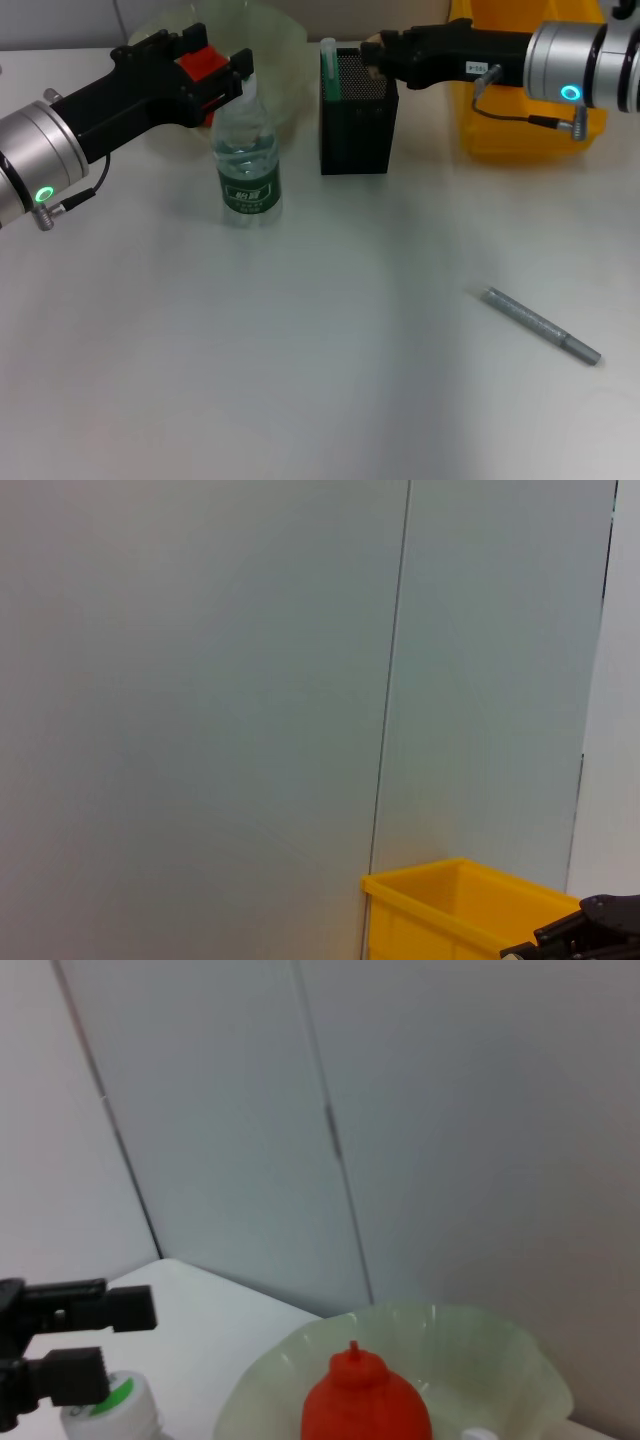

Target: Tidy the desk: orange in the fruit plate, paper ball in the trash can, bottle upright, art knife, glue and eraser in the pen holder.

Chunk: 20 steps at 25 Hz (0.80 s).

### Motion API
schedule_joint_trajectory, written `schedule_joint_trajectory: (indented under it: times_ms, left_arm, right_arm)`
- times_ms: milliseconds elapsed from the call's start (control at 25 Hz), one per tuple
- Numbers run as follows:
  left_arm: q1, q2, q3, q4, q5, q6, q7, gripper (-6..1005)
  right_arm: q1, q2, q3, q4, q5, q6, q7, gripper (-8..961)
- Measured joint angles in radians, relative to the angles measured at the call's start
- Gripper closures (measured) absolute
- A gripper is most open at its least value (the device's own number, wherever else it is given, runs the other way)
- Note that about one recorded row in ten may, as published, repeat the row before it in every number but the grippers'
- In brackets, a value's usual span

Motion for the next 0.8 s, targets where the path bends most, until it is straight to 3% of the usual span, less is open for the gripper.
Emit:
schedule_joint_trajectory:
  times_ms: [440, 600, 680, 760, 800]
  left_arm:
    - [0.002, 0.0, 0.0, -0.003, -0.008, 0.028, 0.01, 347]
    - [0.002, 0.0, -0.002, -0.003, -0.013, 0.038, 0.011, 347]
    - [0.002, 0.0, -0.003, -0.003, -0.013, 0.04, 0.011, 347]
    - [-0.003, 0.0, -0.003, -0.003, -0.014, 0.041, 0.011, 347]
    - [-0.003, 0.0, -0.003, -0.003, -0.014, 0.041, 0.011, 347]
  right_arm:
    - [-0.002, 0.004, -0.002, 0.003, -0.002, -0.016, 0.025, 620]
    - [-0.012, -0.001, -0.002, -0.005, -0.006, -0.054, 0.058, 511]
    - [-0.028, -0.004, -0.002, -0.042, -0.032, -0.096, 0.099, 457]
    - [-0.074, -0.003, -0.002, -0.188, -0.143, -0.215, 0.233, 457]
    - [-0.074, -0.003, -0.002, -0.188, -0.143, -0.215, 0.233, 457]
